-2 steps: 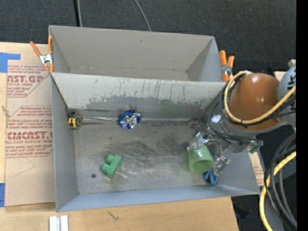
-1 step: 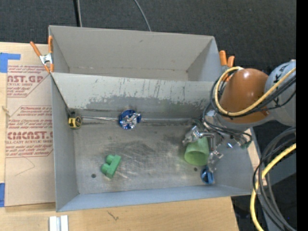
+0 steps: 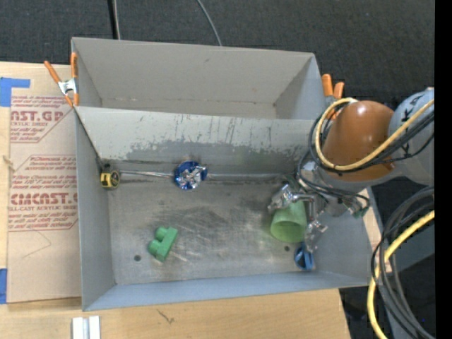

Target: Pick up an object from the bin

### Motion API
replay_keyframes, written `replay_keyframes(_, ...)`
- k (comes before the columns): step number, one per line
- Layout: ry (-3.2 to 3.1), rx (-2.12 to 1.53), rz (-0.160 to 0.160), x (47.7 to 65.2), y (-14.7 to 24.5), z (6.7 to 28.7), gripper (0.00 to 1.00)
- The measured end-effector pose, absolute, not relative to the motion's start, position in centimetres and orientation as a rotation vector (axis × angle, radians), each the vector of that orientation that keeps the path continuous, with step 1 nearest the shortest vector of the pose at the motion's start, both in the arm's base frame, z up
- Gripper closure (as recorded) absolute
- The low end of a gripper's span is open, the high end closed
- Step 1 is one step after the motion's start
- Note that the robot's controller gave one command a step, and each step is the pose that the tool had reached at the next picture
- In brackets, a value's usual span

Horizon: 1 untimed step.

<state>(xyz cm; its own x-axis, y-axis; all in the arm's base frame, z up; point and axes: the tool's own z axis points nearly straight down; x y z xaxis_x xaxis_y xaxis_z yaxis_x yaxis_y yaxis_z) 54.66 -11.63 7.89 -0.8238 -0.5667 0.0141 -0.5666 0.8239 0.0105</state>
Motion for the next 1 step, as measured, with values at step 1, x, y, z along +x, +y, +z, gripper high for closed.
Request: replay_keyframes(1,-2.981,1.017,0.005,53.04,-8.73,20.72,1.0)
